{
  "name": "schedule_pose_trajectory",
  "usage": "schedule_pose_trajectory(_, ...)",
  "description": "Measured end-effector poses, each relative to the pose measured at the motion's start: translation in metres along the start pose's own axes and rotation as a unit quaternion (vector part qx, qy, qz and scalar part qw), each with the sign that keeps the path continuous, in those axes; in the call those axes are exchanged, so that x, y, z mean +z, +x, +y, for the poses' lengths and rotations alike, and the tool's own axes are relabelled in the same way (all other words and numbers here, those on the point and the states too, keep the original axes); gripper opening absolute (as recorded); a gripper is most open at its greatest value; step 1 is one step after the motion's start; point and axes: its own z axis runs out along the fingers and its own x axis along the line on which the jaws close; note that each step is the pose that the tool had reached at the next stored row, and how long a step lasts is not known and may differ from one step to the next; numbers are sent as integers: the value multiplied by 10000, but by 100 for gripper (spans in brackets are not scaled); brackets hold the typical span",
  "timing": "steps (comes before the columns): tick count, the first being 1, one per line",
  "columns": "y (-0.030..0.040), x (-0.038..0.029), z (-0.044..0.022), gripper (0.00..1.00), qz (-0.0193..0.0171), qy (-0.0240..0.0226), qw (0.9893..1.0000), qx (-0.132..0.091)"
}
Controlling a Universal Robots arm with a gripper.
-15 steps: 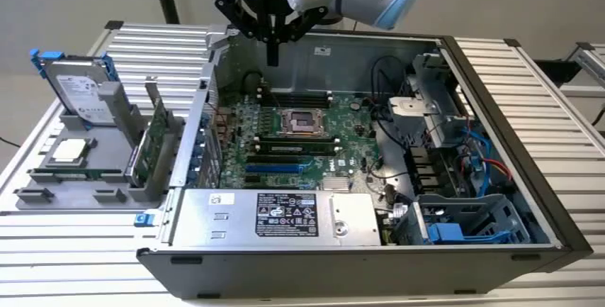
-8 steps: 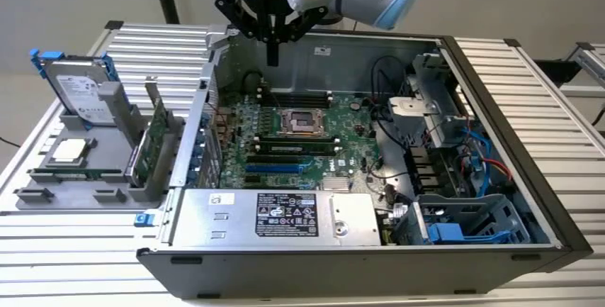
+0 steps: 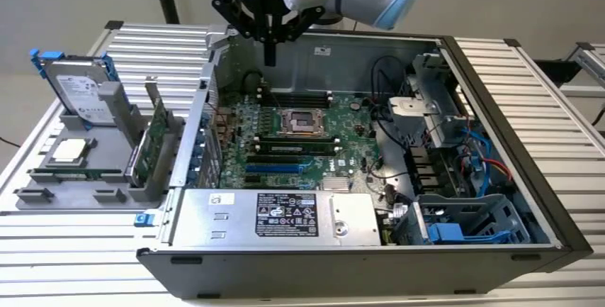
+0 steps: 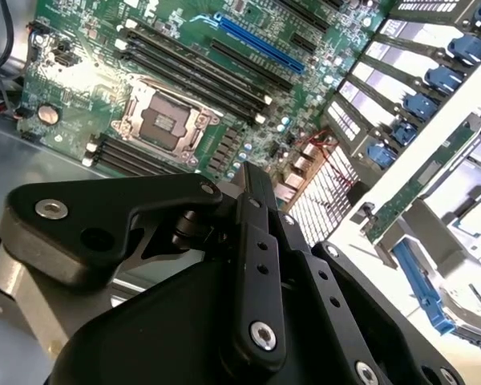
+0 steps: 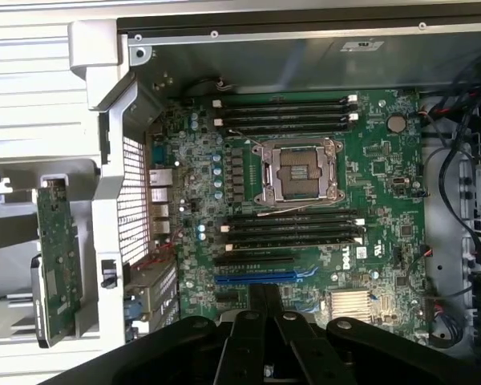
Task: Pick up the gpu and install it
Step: 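Reach for the gpu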
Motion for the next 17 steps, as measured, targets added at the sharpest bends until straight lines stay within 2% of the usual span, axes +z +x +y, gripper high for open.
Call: schedule_pose_trajectory(17,70,-2,-5,0,0,0,10000,-5)
